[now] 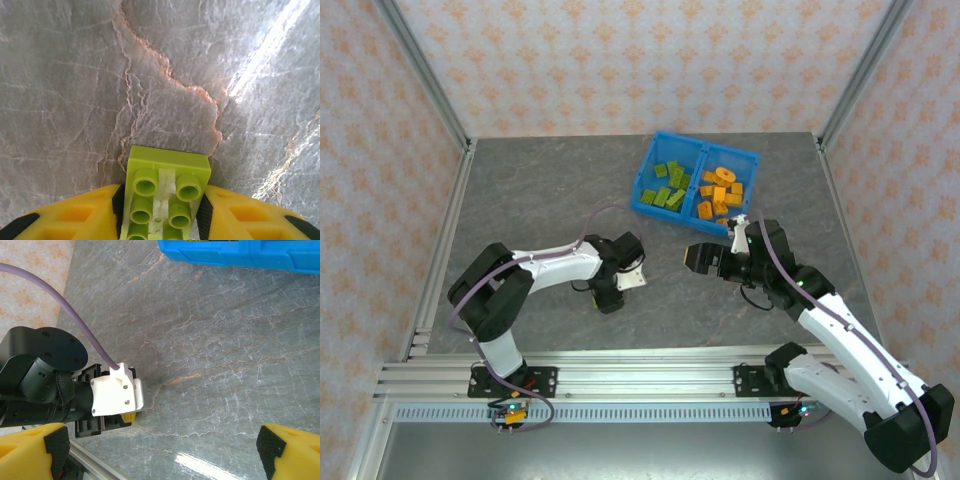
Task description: Sort the legos into containers by color
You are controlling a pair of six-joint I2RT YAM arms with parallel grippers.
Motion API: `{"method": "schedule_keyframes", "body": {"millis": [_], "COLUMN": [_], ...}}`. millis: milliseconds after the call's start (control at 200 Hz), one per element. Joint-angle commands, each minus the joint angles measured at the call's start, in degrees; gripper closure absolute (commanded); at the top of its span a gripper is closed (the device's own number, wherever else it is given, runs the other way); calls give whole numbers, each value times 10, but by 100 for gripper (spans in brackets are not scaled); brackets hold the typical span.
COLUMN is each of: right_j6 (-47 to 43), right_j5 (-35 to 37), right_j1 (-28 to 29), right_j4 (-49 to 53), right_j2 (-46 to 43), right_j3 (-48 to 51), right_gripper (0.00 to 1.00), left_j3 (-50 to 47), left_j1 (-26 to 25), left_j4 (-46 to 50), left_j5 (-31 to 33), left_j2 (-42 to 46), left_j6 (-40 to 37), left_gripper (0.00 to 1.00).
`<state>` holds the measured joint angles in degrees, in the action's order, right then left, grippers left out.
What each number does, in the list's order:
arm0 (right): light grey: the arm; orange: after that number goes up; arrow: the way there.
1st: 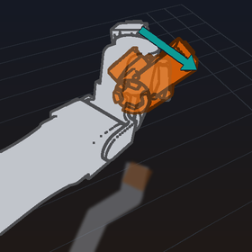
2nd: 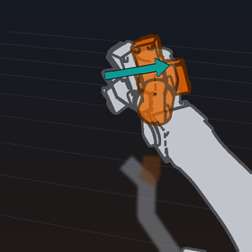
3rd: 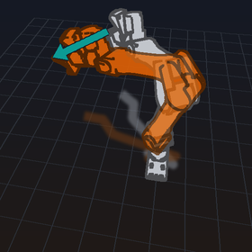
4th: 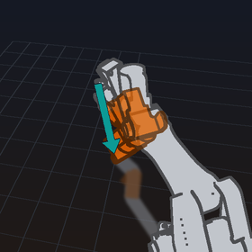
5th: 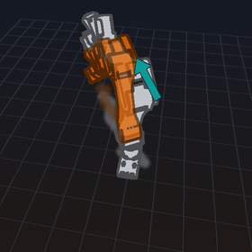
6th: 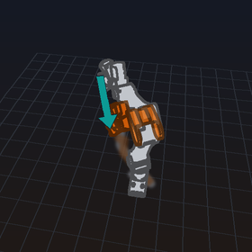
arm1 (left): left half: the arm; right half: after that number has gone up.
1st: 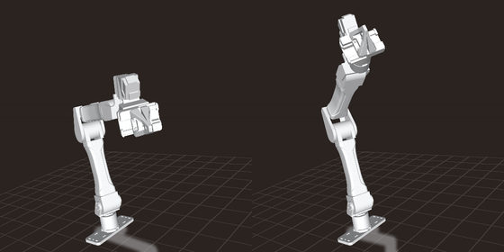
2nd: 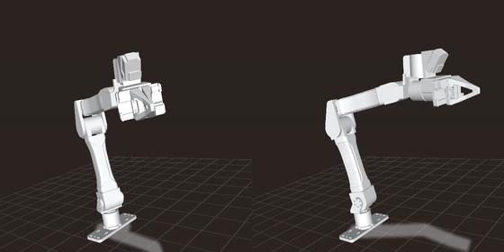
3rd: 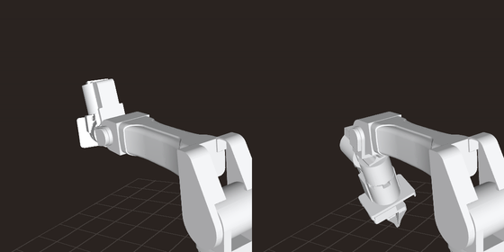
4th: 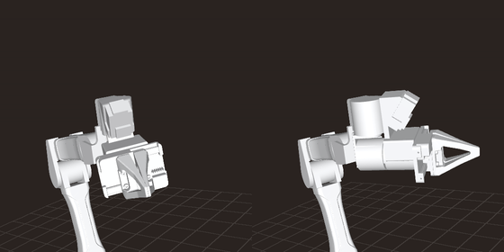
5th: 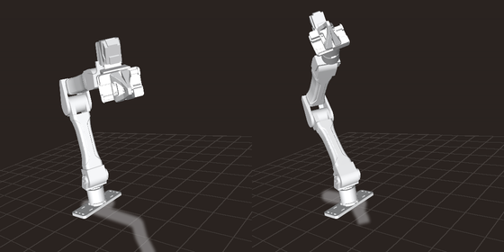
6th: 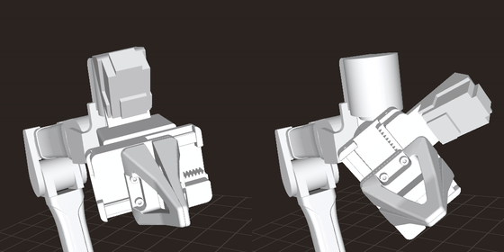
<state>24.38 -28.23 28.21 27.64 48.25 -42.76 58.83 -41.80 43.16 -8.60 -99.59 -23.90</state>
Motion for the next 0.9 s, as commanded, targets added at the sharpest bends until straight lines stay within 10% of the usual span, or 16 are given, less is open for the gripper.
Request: {"method": "schedule_keyframes", "body": {"millis": [0, 445, 896], "right_j6": [-5, -7, 8], "right_j5": [15, 25, 47], "right_j1": [1, 1, 2], "right_j4": [9, 14, 36], "right_j2": [-6, -11, -50], "right_j3": [-21, -27, -24], "right_gripper": [3, 3, 3], "left_j3": [-6, 107, 456], "left_j1": [6, 23, 84], "left_j4": [13, -88, -100], "left_j5": [26, 58, 5], "left_j2": [-1, 97, -139], "left_j6": [1, 63, 141], "left_gripper": [58, 56, 50]}}
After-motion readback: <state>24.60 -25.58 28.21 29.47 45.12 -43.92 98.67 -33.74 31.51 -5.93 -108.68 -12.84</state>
